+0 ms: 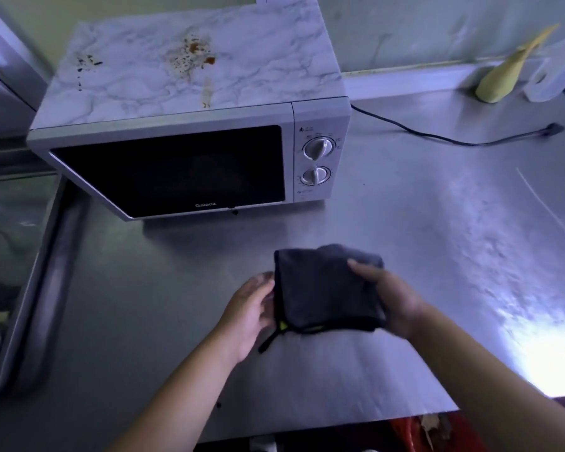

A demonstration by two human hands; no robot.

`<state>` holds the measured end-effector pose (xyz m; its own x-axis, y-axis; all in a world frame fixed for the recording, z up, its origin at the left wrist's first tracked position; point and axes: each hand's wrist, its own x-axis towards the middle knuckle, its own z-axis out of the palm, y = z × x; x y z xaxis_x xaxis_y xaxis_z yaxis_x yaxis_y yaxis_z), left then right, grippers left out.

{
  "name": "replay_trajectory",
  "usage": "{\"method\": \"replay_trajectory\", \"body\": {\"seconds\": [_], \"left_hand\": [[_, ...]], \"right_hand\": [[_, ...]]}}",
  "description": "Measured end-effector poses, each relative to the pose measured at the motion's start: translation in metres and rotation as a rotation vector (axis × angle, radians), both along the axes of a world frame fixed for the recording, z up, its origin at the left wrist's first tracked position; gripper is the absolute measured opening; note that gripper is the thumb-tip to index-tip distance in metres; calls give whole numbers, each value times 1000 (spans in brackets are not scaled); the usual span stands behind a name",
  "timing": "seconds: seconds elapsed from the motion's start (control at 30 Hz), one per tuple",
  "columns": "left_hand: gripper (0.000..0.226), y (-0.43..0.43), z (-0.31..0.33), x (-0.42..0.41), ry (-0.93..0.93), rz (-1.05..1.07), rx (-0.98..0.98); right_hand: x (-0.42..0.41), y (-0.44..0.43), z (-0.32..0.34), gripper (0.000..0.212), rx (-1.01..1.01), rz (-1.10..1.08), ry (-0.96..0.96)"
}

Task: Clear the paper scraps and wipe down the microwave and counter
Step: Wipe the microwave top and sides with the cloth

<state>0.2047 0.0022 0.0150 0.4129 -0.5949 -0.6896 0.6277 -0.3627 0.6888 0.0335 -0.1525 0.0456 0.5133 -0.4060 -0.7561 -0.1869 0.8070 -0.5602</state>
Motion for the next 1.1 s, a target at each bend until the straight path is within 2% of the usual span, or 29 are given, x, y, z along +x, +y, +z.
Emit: {"method": "replay_trajectory", "body": {"seconds": [0.1, 0.17, 0.2, 0.23, 0.27, 0.3, 0.4, 0.47, 0.53, 0.6, 0.67, 0.73, 0.8, 0.9, 1.1], "left_hand": [[17, -3, 1, 15, -110, 75, 59], [20, -1, 0, 26, -147, 97, 70], [22, 1, -2, 31, -174, 103, 82], [24, 3, -5, 36, -201, 114, 97], [26, 5, -8, 41, -227, 124, 112], [27, 7, -12, 46, -253, 133, 131], [27, 20, -25, 57, -360, 135, 178], [29, 33, -33, 67, -440, 106, 227], [33, 47, -40, 80, -530, 50, 298], [44, 57, -51, 93, -679, -54, 420], [60, 63, -61, 101, -933, -298, 654], [68, 69, -71, 106, -1087, -506, 850], [68, 77, -83, 111, -1098, -628, 924], [70, 91, -103, 116, -1113, -768, 978], [68, 98, -124, 124, -1061, -791, 987]], "right_hand": [[8, -50, 3, 14, -524, -84, 210], [11, -83, -9, 17, -891, 47, 393], [12, -99, -19, 22, -1094, 174, 519], [13, -113, -31, 39, -1288, 348, 659], [13, -123, -44, 59, -1426, 534, 758], [12, -128, -56, 71, -1475, 693, 817], [6, -114, -98, 73, -1413, 1116, 883], [-8, -90, -122, 71, -1422, 1260, 873], [-16, -75, -128, 79, -1408, 1234, 783], [-14, -76, -127, 87, -1374, 1085, 737], [-4, -88, -126, 81, -1364, 892, 836], [12, -103, -130, 78, -1297, 847, 956], [36, -116, -138, 78, -1262, 882, 1009], [74, -129, -146, 78, -1315, 852, 987], [92, -119, -156, 78, -1398, 801, 1000]]}}
